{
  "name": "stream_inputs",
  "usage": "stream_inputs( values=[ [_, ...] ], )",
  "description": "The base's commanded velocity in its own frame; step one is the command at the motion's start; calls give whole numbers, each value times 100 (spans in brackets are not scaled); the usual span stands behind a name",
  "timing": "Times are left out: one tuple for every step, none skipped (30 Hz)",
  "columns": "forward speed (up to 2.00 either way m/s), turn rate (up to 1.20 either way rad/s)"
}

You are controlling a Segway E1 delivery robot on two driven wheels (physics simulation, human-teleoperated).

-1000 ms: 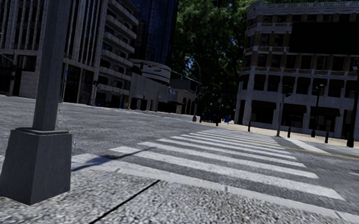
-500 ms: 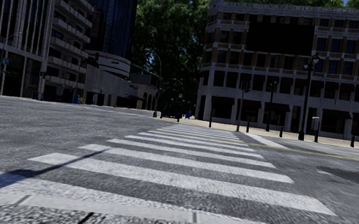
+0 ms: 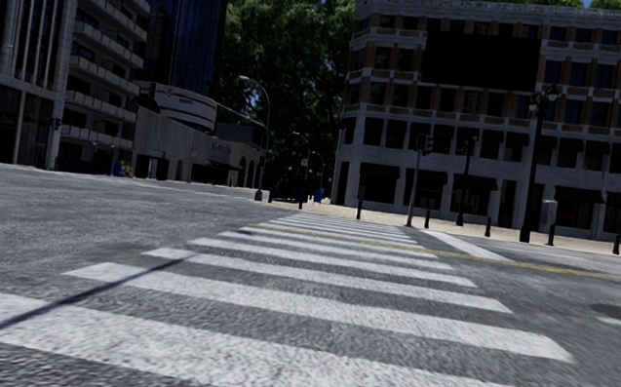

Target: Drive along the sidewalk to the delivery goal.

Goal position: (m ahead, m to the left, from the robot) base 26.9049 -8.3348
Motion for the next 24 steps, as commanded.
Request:
stream_inputs(
  values=[
    [106, 0],
    [99, 0],
    [93, 0],
    [85, 0],
    [83, 0],
    [83, 0],
    [81, 0],
    [80, 0],
    [80, 0],
    [79, 0],
    [79, 0],
    [79, 0],
    [79, 0],
    [79, 0],
    [79, 0],
    [78, 0],
    [78, 0],
    [78, 0],
    [78, 0],
    [78, 0],
    [89, 0],
    [114, 0],
    [123, 0],
    [125, 0]
  ],
)
